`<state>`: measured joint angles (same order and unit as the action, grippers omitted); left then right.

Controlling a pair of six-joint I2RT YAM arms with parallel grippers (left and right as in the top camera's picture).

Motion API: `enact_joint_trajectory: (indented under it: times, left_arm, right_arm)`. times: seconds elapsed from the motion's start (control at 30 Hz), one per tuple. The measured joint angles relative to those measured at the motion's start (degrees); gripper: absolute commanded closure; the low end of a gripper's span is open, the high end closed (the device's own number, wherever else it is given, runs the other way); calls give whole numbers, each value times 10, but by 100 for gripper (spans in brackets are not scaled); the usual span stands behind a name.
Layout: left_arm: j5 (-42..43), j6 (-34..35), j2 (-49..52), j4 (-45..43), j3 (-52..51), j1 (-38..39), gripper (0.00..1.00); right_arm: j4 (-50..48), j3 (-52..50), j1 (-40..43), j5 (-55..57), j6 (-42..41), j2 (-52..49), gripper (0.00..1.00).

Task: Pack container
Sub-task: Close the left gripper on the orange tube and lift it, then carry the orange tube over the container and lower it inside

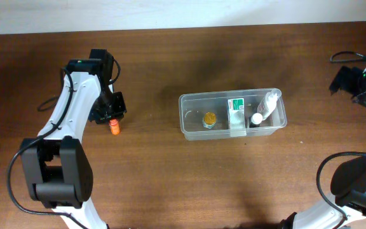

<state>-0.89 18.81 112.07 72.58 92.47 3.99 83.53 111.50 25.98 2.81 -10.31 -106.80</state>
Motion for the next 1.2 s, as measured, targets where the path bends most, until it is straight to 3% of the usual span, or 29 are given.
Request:
enact_joint_trajectory:
  times: [0.2, 0.43, 0.77, 1.0, 1.2]
  left_arm:
    - [1, 0, 0, 30, 10, 0, 69]
    - [7, -5, 1, 71, 107, 10, 73]
    - [9, -9, 1, 86, 125, 31, 74]
    - [31, -33, 6, 169, 278, 93, 74]
    - [68, -52, 6, 179, 367, 174, 73]
  right_arm:
    - [0, 0, 0, 0, 0, 0, 2]
    - [0, 0, 0, 0, 0, 0, 2]
    - [0, 0, 0, 0, 0, 0, 2]
    - [0, 0, 0, 0, 0, 0, 2]
    - [0, 0, 0, 0, 0, 0, 2]
